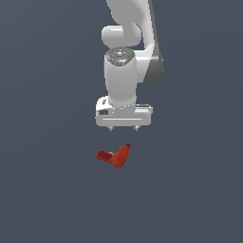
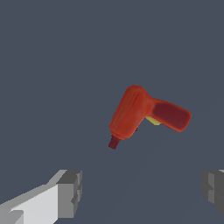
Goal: Pick up the object and move it to a goal position.
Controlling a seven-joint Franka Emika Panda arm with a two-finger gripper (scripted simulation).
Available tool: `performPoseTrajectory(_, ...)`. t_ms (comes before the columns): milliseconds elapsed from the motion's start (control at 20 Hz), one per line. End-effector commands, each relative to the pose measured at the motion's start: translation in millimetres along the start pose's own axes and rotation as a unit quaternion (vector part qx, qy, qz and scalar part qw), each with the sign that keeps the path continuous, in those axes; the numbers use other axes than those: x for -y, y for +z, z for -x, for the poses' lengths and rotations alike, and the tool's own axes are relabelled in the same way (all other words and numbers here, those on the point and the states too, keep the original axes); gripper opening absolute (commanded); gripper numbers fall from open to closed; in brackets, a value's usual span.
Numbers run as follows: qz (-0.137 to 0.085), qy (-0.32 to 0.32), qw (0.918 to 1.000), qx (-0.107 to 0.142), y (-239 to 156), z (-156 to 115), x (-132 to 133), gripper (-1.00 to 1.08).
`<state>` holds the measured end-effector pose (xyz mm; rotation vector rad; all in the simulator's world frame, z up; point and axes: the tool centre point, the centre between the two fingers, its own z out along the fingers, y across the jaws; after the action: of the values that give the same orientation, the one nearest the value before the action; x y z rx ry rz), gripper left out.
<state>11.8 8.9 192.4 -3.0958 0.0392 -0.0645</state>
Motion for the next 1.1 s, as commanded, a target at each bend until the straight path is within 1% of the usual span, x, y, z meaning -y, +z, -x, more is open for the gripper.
performPoseTrajectory(0, 0.000, 0.000, 1.0000, 0.000, 0.0, 0.0, 0.0, 1.08)
performPoseTrajectory(100, 0.000, -0.002, 1.0000, 0.000, -0.3, 0.1, 2.3, 1.08)
performPoseTrajectory(350, -0.002, -0.015, 0.9999, -0.002, -1.9, 1.1, 18.4, 1.08)
performPoseTrajectory(750, 0.000, -0.012, 0.9999, -0.001, -0.3, 0.4, 18.3, 1.08)
performPoseTrajectory(1050, 0.012, 0.004, 0.9999, 0.007, 9.7, -3.3, 17.4, 1.08)
